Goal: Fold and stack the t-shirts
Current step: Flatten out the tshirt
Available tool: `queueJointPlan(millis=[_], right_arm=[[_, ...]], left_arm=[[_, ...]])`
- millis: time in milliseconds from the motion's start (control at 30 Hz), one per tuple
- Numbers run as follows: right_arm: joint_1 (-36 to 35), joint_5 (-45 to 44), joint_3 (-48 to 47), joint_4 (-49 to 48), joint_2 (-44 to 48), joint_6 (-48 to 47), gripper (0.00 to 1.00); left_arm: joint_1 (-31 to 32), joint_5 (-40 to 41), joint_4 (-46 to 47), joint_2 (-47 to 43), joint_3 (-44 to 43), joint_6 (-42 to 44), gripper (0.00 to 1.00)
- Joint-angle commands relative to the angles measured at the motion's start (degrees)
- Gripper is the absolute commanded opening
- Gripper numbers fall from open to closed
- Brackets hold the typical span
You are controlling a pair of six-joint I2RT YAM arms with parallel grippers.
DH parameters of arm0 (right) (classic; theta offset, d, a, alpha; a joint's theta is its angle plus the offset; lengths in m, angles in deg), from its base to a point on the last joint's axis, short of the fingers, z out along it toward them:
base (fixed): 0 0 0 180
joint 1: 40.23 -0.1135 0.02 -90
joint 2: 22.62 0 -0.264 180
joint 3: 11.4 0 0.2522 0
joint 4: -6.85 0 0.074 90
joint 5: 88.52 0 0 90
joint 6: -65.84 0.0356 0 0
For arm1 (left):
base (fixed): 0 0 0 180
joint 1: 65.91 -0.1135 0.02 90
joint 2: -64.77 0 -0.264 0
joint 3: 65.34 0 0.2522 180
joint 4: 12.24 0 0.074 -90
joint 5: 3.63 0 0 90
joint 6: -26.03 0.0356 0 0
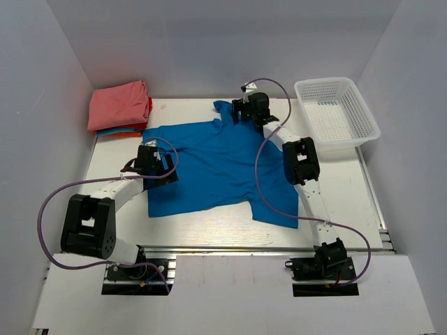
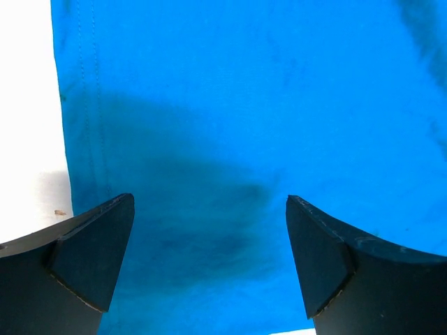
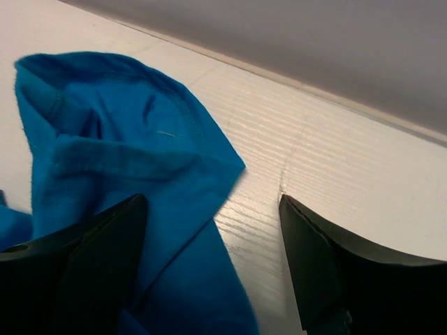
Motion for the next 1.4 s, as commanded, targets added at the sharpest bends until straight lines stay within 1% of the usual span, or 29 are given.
queueJointPlan(millis=[0, 33, 100, 167, 200, 267, 300, 367, 467, 533, 567, 633, 733, 767, 833, 900, 933, 967, 1000, 1067, 1133, 1167, 1200, 1233, 1300, 1367], right_arm=[[-0.67, 1.95, -3.44, -3.76, 0.68, -2.27, 0.82], [-0.93, 1.94, -3.97, -3.24, 0.5, -2.01, 0.8], [-1.11, 3.34, -4.15, -2.97, 0.33, -2.01, 0.71], [-1.2, 4.4, -5.9, -1.39, -0.2, -2.01, 0.66], [-1.29, 5.36, -6.34, -1.04, -0.47, -1.83, 0.66], [-1.37, 6.52, -6.26, -0.77, -0.38, -2.09, 0.62], [-1.37, 6.69, -6.34, -0.68, -0.29, -1.92, 0.57], [-1.37, 6.78, -6.35, -0.51, -0.38, -1.57, 0.57], [-1.11, 11.68, -6.61, -0.07, -0.38, -2.53, 0.71], [-1.9, 13.37, -4.78, 0.2, 0.58, -5.95, 0.82], [-2.25, 14.59, -3.72, -1.02, 1.54, -8.22, 0.84], [-3.31, 12.95, -1.78, -2.08, 2.34, -7.99, 0.84], [-3.84, 9.6, -4.14, -1.39, 1.12, -6.58, 0.84], [-3.75, 8.63, -4.32, -0.86, 1.03, -6.32, 0.78], [-3.75, 9.23, -4.76, -0.59, 0.85, -5.96, 0.73], [-3.83, 10.03, -4.68, -0.42, 0.76, -6.4, 0.54], [-3.84, 10.29, -4.76, -0.42, 0.76, -6.75, 0.39], [-3.92, 10.12, -4.5, -0.51, 1.02, -6.67, 0.15], [-4.1, 8.9, -3.98, -1.9, 1.2, -4.92, 0.0], [-3.84, 10.2, -1.88, -2.61, 2.51, -5.08, 0.0], [-4.1, 9.42, -0.81, -3.84, 3.39, -5.95, 0.0], [-4.36, 8.63, 1.02, -4.54, 5.57, -6.48, 0.0], [-4.36, 5.49, 2.08, -5.94, 6.64, -6.66, 0.0], [-4.54, 4.68, 4.35, -6.91, 9.0, -6.84, 0.0], [-4.36, 0.12, 8.75, -9.64, 12.79, -7.28, 0.0], [-4.71, -5.85, 9.82, -10.53, 16.05, -9.63, 0.0]], left_arm=[[0.26, -0.59, -0.53, -3.73, -0.45, 0.33, 0.99], [0.26, -0.59, -0.53, -4.51, -0.45, 0.33, 0.99], [0.26, 0.02, -0.53, -6.18, -0.45, -0.29, 0.99], [0.26, 1.33, -1.23, -7.24, 0.08, -0.29, 0.99], [0.26, 1.34, -1.84, -8.11, 0.08, -0.29, 0.99], [0.26, 1.87, -1.85, -8.82, 0.08, -0.29, 0.99], [0.26, 1.87, -1.85, -8.83, 0.77, -0.29, 0.99], [0.26, 1.87, -1.85, -9.53, 0.78, -0.29, 0.99], [0.26, 1.87, -1.85, -10.14, 1.31, -0.29, 0.99], [0.26, 1.87, -1.85, -10.14, 1.31, -0.29, 0.99], [0.26, 1.87, -1.85, -10.14, 1.31, -0.29, 0.99], [0.26, 1.87, -1.85, -9.62, 1.31, -0.29, 0.99], [0.26, 1.25, -1.32, -9.09, 1.31, -0.29, 0.99], [0.26, 1.25, -1.32, -8.48, 1.31, -0.29, 0.99], [0.26, 1.25, -1.32, -8.47, 1.31, -0.29, 0.99], [0.26, 1.25, -1.32, -8.47, 1.31, -0.29, 0.99], [0.26, 1.25, -1.32, -8.47, 1.31, -0.29, 0.99], [0.26, 1.25, -1.32, -8.47, 1.31, -0.29, 0.99], [0.26, 1.25, -1.32, -8.47, 1.31, -0.29, 0.99], [0.26, 1.25, -1.32, -8.47, 1.31, -0.29, 0.99], [0.26, 1.78, -1.32, -8.47, 1.31, -0.29, 0.99], [0.26, 1.78, -1.32, -8.47, 1.31, -0.29, 0.99], [0.26, 1.26, -0.54, -8.47, 1.31, 0.23, 0.99], [0.26, 1.25, -0.53, -7.87, 1.31, 0.24, 0.99], [0.26, 0.65, 0.25, -7.25, 1.31, 0.24, 0.99], [0.26, -0.41, 1.49, -6.64, 1.83, 0.24, 0.99]])
